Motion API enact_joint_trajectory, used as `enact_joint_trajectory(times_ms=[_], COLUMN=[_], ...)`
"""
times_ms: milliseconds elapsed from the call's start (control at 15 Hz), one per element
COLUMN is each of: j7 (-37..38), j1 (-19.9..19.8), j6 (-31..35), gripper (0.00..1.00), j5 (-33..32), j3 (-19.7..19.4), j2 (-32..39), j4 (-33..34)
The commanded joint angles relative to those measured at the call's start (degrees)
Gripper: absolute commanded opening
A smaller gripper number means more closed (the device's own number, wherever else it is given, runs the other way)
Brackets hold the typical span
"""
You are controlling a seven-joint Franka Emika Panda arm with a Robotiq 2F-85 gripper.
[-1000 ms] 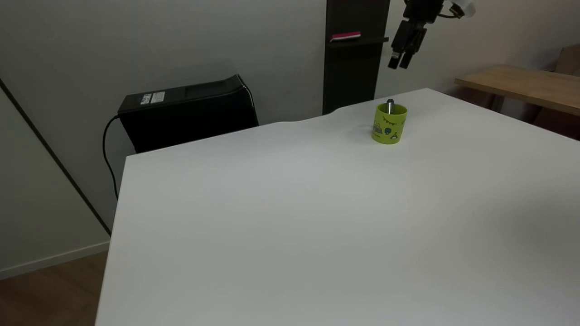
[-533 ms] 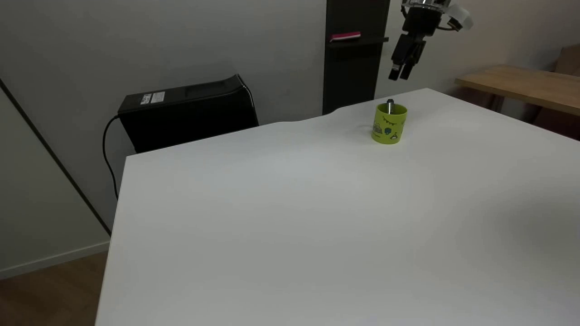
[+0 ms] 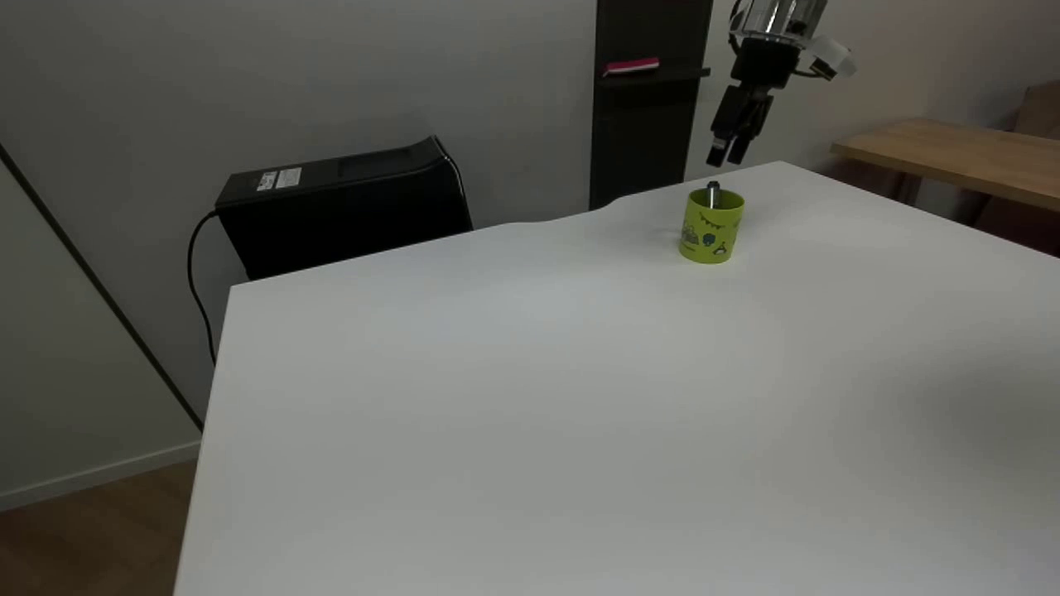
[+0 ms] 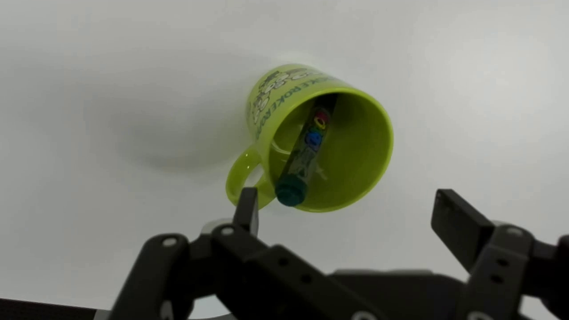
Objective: Take the marker from the cup and put it on the table
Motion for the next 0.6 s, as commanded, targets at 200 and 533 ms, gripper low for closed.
enact_joint_trajectory(times_ms=[200,533], j7=[-1.1,-2.0], j1=[0.0,0.1], j6=[2.1,4.2], gripper=[1.0,1.0], j5=[0.5,0.5], j3=[0.8,1.6], j2=[2.3,3.2], j4=[1.7,1.7])
